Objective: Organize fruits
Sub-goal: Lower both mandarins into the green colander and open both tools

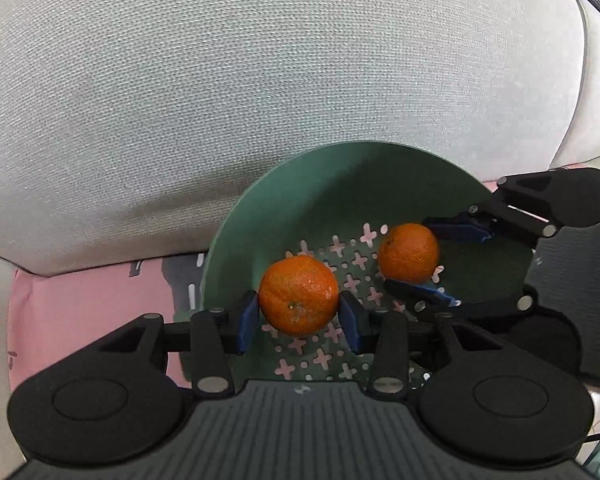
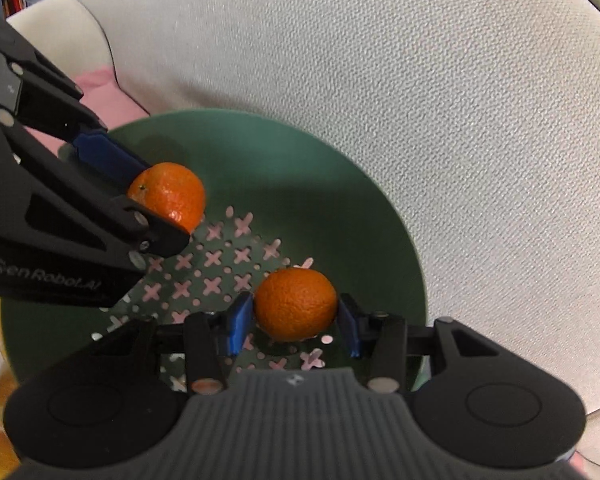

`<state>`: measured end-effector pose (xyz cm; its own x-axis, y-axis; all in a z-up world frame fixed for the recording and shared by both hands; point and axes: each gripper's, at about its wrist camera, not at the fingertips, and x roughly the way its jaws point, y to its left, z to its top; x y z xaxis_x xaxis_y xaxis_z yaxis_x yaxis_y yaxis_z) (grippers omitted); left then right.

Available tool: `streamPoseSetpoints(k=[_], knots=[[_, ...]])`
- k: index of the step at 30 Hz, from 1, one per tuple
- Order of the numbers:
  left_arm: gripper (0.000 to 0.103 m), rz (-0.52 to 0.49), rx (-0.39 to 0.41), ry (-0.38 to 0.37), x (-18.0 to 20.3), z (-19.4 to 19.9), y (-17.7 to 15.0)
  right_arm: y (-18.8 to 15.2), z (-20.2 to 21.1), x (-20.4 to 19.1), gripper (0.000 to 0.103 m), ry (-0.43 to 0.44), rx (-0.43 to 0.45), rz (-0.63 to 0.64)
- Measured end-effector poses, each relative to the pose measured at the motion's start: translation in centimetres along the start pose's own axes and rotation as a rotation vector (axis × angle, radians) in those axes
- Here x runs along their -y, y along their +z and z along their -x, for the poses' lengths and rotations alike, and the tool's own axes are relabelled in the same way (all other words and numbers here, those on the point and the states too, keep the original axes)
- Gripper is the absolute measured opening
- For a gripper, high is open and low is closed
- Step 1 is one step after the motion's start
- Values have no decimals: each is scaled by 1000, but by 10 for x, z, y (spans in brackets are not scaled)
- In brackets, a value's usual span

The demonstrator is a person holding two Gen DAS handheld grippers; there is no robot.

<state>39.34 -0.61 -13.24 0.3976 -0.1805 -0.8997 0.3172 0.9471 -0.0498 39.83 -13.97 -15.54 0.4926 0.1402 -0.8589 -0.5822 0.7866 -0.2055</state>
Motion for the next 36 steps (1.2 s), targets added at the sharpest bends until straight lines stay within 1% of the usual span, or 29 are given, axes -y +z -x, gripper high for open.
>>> streamPoseSetpoints(k=[7, 13, 15, 17, 20, 22, 27, 28, 30, 33, 36], knots=[[49, -19, -16, 16, 9, -1, 4, 0, -4, -8, 44, -28, -14, 59], [49, -18, -23, 20, 11, 1, 5, 2, -10, -14, 43, -34, -16, 56], [49, -11, -12, 27, 11, 3, 5, 1, -13, -15, 43, -37, -19, 52], [52, -1, -6, 29, 9, 4, 5, 1, -17, -14, 44, -41, -20, 54], [54, 7, 1, 28, 9, 9, 6, 2, -16, -14, 46, -43, -16, 56], [57, 9, 19, 21, 10, 15, 5, 2, -20, -13, 53, -45, -7, 59], [58, 5, 61, 33, 15, 36, 4, 5, -1, -17, 55, -57, 19, 53], [58, 7, 70, 36, 16, 42, 4, 6, 3, -18, 59, -58, 26, 46], [58, 15, 89, 45, 17, 53, 3, 6, 12, -17, 63, -59, 45, 32], [58, 21, 121, 61, 20, 73, -2, 6, 25, -17, 63, -78, 58, 11], [58, 19, 160, 82, 25, 96, -6, 4, 39, -16, 64, -80, 80, -40]])
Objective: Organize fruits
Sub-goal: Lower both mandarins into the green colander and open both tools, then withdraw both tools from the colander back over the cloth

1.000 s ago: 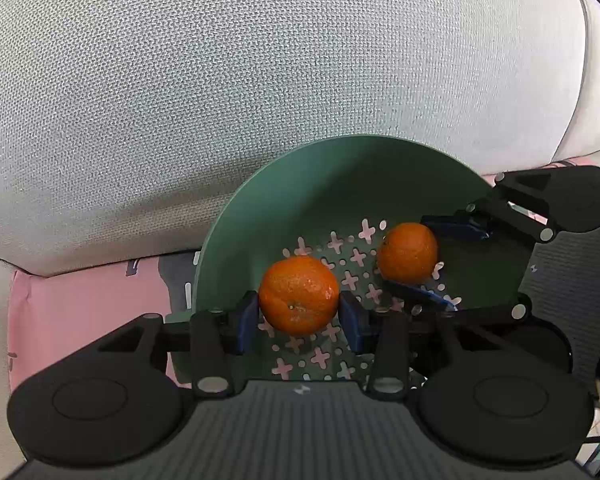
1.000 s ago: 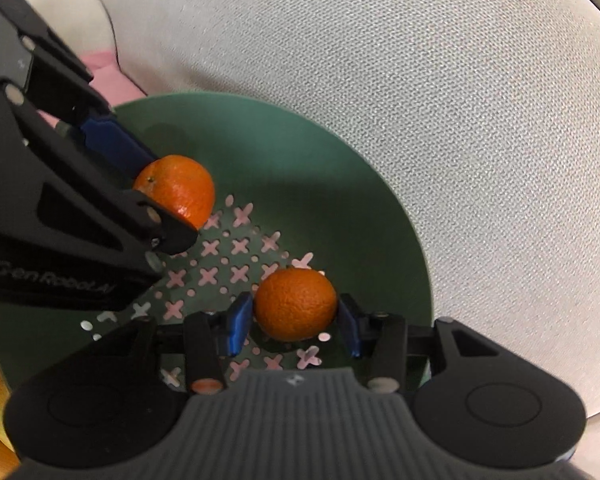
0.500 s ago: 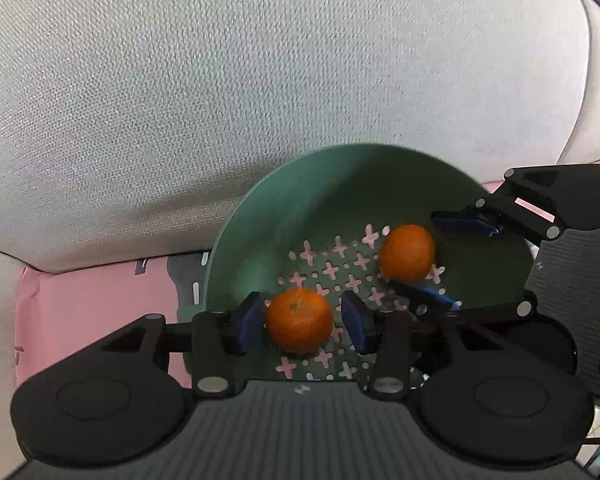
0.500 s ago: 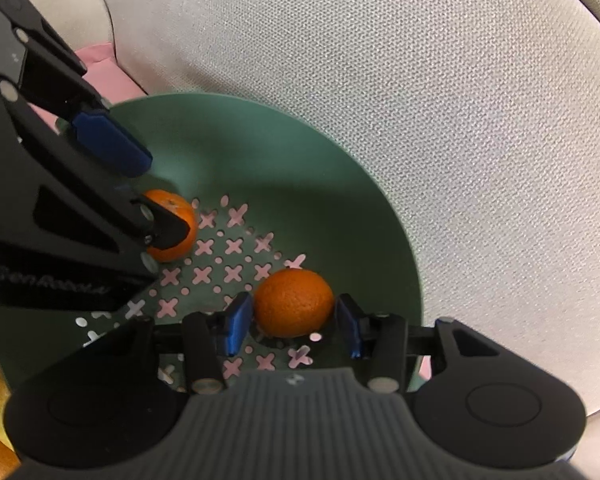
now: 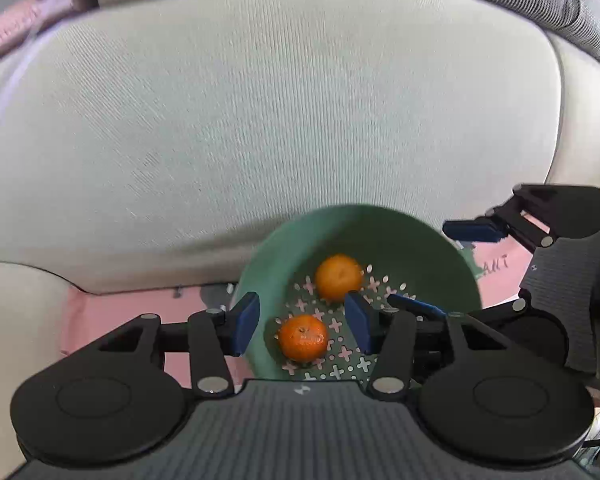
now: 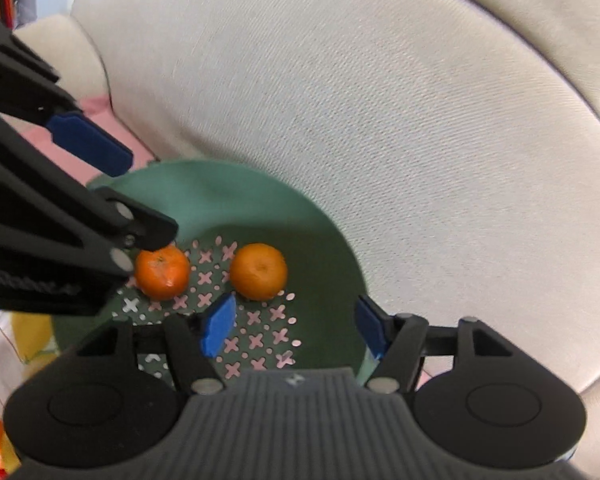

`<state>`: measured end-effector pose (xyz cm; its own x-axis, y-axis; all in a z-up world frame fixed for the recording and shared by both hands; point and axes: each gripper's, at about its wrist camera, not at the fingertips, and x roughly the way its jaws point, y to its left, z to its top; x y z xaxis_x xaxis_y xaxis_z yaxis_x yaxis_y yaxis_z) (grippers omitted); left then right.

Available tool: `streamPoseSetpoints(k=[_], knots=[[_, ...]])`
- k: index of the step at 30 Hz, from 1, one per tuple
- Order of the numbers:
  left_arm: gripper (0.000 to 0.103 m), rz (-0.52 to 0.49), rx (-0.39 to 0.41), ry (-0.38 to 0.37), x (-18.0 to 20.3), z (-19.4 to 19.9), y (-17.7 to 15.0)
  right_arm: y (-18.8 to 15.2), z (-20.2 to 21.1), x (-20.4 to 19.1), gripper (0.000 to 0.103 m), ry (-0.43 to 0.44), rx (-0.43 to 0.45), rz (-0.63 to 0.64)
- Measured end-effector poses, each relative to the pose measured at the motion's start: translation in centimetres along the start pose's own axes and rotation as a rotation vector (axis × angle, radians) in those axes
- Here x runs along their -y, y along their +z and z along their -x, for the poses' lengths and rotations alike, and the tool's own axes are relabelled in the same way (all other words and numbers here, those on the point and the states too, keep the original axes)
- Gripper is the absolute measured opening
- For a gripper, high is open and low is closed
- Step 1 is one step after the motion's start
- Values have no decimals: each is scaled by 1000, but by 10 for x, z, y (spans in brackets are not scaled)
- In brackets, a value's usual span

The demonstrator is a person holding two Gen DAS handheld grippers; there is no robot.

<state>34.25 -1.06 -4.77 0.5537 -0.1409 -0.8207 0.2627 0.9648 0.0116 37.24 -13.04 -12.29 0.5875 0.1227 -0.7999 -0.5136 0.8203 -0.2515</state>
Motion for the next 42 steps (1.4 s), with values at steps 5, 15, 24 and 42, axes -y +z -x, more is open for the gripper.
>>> streamPoseSetpoints(k=[5, 15, 24, 42], knots=[[58, 29, 46, 25, 2, 38, -4, -5, 29, 7, 64, 17, 24, -120], [58, 73, 55, 17, 12, 100, -28, -34, 99, 7, 66, 64, 20, -338], [58, 100, 52, -31, 23, 148, -76, -83, 175, -22, 77, 76, 80, -433], [58, 121, -127, -71, 45, 170, -188, -196, 212, -69, 66, 194, -84, -590]])
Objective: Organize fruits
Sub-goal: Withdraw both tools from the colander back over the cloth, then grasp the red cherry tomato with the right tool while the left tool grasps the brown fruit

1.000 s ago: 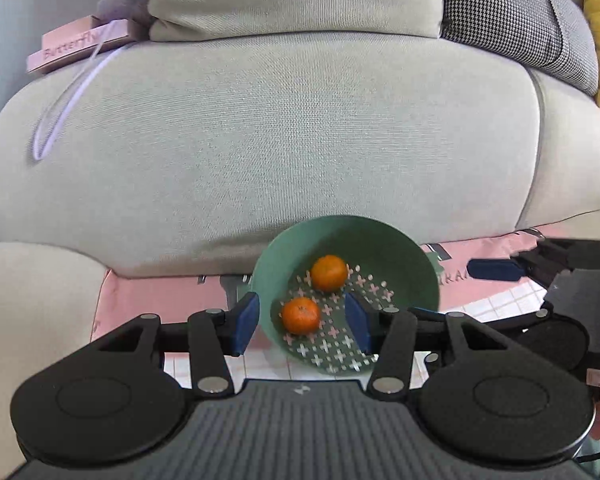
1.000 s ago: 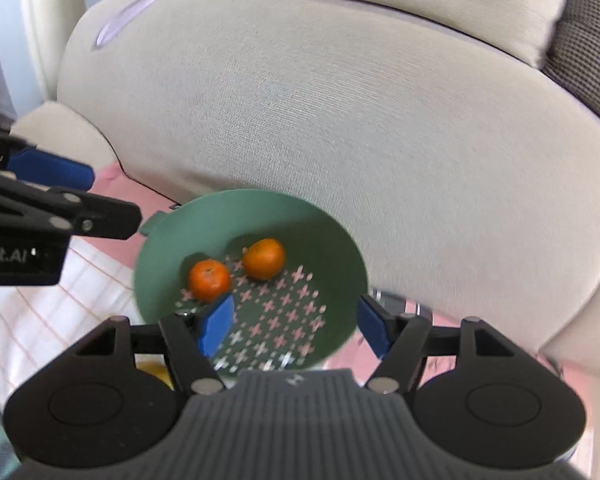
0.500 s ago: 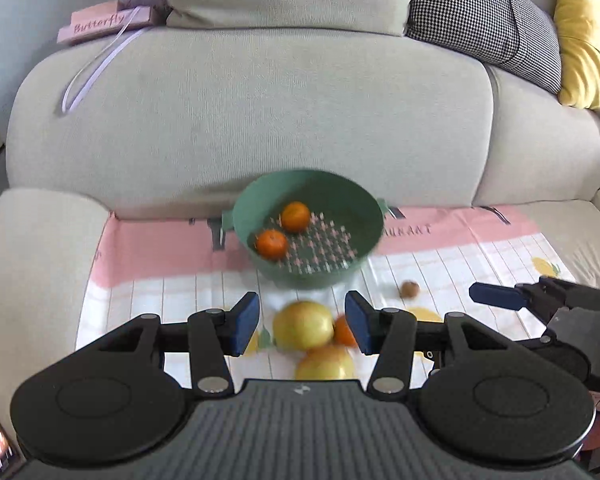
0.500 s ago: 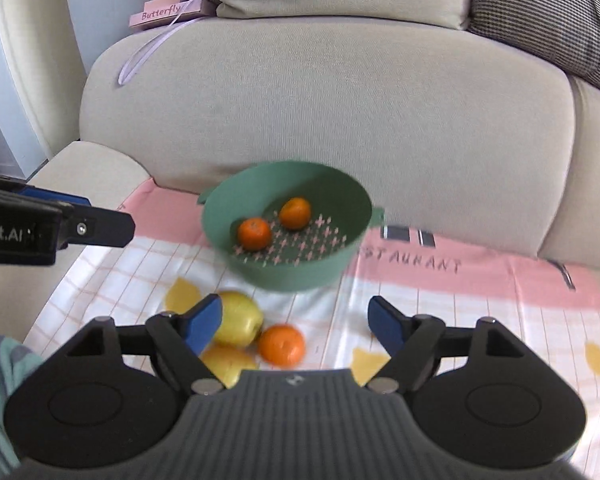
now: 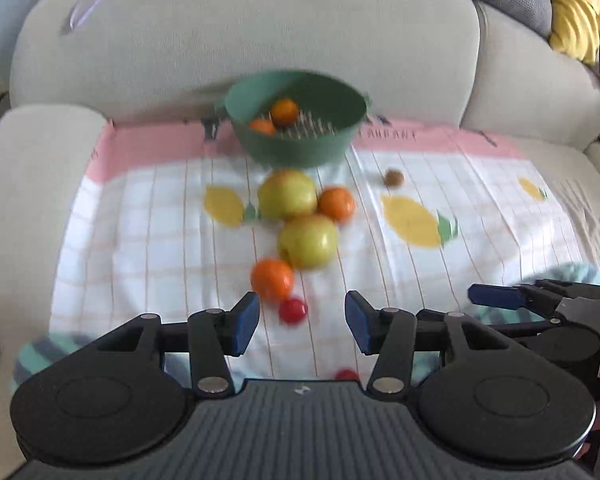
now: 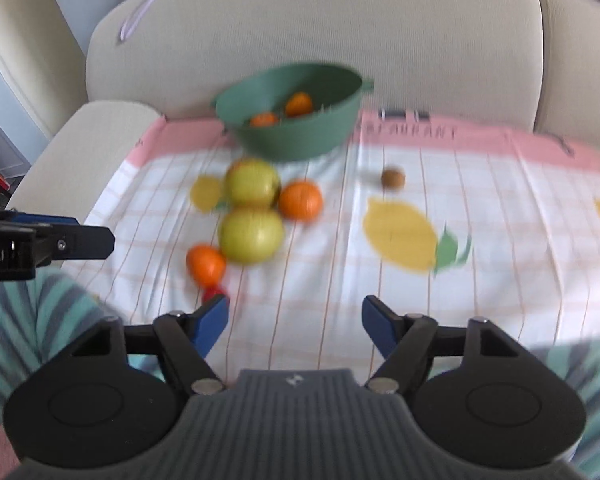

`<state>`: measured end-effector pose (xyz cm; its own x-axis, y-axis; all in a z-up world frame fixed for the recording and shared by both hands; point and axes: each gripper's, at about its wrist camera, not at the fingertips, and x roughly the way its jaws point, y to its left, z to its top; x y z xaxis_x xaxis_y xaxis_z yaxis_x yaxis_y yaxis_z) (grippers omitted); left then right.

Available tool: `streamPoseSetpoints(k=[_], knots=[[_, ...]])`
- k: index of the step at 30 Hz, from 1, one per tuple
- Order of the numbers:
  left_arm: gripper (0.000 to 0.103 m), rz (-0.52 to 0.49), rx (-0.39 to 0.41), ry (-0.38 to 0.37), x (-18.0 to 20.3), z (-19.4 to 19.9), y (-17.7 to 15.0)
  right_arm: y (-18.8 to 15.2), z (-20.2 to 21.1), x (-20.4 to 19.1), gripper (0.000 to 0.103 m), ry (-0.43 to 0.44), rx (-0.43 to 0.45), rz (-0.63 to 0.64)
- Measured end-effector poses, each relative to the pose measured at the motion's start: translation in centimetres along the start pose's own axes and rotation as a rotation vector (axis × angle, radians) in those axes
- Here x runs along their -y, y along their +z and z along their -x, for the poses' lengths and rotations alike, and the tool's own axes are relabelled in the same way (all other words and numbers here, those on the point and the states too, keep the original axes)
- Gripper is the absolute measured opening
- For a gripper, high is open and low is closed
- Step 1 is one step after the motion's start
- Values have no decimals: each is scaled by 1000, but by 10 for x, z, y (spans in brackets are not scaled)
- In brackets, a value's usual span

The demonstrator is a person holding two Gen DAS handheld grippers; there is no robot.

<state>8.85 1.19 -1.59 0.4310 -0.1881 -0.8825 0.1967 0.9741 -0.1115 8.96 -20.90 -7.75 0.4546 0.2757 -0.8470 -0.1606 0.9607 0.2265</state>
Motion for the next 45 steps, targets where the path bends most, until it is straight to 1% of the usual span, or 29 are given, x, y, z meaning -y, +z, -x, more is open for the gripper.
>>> streamPoseSetpoints(k=[1, 5, 6, 7, 9, 12, 15, 18, 20, 21, 25, 27, 29, 32, 34, 39, 45], knots=[[58, -3, -15, 0, 1, -2, -5, -7, -1, 0, 62, 2, -18, -4], [58, -19, -55, 9, 2, -11, -21, -26, -10, 1, 58, 12, -61, -14], [58, -21, -58, 9, 2, -13, -24, -30, -13, 0, 54, 11, -71, -9], [58, -28, -60, 15, 2, -14, -27, -34, -16, 0, 53, 11, -83, -4], [58, -55, -58, 40, 3, -18, -31, -39, -23, -2, 53, 16, -101, 3], [58, -76, -74, 53, 4, -25, -37, -42, -32, -4, 53, 15, -128, 18], [58, -93, -82, 24, 2, -27, -41, -45, -39, -3, 53, 16, -148, 26], [58, -140, -88, -16, 3, -28, -46, -47, -41, -5, 52, 25, -151, 50], [58, -185, -99, -36, 5, -29, -49, -48, -42, -6, 52, 37, -153, 67], [58, -205, -107, -48, 6, -30, -50, -49, -43, -7, 49, 44, -157, 75], [58, -289, -136, -83, 8, -35, -55, -49, -48, -10, 46, 73, -160, 103], [57, -351, -169, -105, 11, -40, -58, -49, -53, -13, 46, 89, -169, 131], [57, -423, -191, -116, 16, -46, -61, -50, -59, -17, 45, 129, -193, 158], [56, -492, -218, -131, 19, -52, -61, -51, -71, -22, 34, 184, -242, 183], [55, -510, -235, -139, 18, -57, -60, -53, -79, -27, 32, 190, -269, 206], [53, -541, -262, -149, 16, -66, -58, -55, -90, -38, 32, 162, -271, 271], [53, -547, -262, -161, 13, -67, -59, -53, -104, -44, 32, 156, -285, 301]])
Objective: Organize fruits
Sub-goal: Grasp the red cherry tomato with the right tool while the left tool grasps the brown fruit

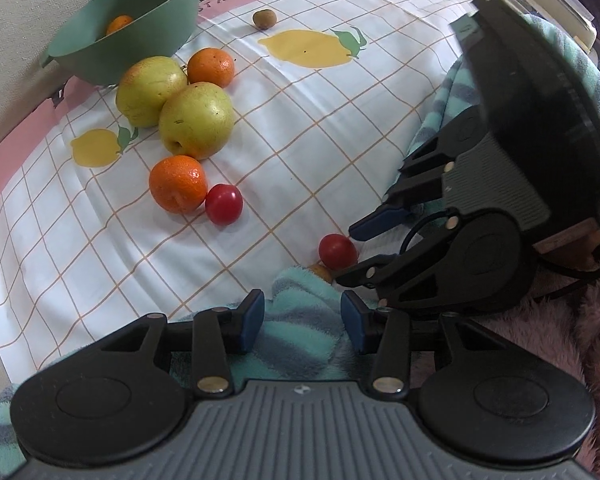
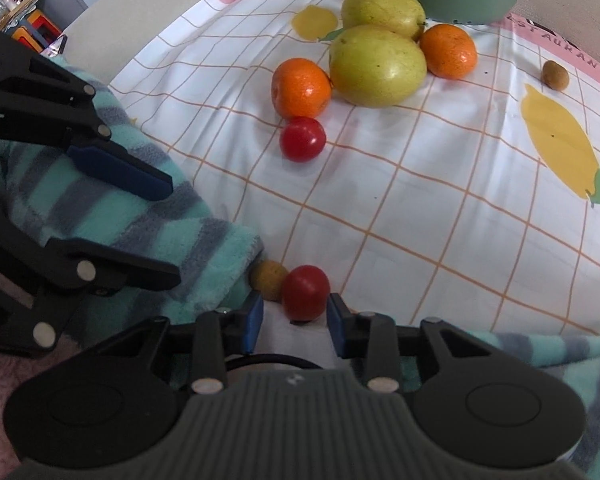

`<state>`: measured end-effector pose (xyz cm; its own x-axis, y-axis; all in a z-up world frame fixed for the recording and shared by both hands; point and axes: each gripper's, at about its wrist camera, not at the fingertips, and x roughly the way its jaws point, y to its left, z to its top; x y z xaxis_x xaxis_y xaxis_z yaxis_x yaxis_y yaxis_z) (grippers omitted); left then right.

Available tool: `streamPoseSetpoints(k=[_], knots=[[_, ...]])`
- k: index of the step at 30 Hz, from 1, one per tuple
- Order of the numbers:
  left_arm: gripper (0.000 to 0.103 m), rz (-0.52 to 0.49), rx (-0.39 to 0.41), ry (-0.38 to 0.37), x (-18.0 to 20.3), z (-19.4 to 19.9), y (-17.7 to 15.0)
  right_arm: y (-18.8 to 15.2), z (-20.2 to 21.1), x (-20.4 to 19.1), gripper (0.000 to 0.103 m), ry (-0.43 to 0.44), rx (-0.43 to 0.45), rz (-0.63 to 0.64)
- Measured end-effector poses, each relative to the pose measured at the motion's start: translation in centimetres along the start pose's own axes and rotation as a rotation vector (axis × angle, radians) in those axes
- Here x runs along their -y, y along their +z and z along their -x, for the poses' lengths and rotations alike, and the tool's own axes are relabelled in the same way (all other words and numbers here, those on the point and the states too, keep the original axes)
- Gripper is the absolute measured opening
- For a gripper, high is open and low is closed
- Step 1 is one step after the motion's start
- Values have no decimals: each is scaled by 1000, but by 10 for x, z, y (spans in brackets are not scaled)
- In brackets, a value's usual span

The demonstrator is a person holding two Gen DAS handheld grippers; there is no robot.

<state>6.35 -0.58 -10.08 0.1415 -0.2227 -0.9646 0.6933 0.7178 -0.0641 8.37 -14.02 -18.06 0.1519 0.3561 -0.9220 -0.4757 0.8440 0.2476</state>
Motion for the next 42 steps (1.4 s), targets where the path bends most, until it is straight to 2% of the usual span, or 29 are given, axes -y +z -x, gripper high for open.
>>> streamPoseSetpoints(k=[8, 10, 17, 21, 25, 29, 36, 42], knots=[[53, -9, -1, -4, 0, -2, 2, 7, -14, 8, 31, 11, -30, -28], [53, -21, -4, -4, 1, -5, 3, 10, -18, 11, 26, 13, -37, -53], [52, -65, -42, -24, 2, -14, 12, 6, -5, 24, 24, 44, -8, -126], [52, -118, -90, -38, 8, -29, 23, 0, 14, 38, 24, 25, 23, -207], [50, -182, -162, -25, 16, -53, 36, -4, 20, 58, 24, 69, 43, -321], [48, -226, -235, -19, 22, -75, 38, -5, 23, 63, 24, 80, 52, -347], [44, -188, -260, -13, 19, -90, 39, -5, 22, 63, 24, 90, 46, -353], [37, -183, -277, 0, 21, -102, 42, -4, 19, 62, 24, 90, 39, -349]])
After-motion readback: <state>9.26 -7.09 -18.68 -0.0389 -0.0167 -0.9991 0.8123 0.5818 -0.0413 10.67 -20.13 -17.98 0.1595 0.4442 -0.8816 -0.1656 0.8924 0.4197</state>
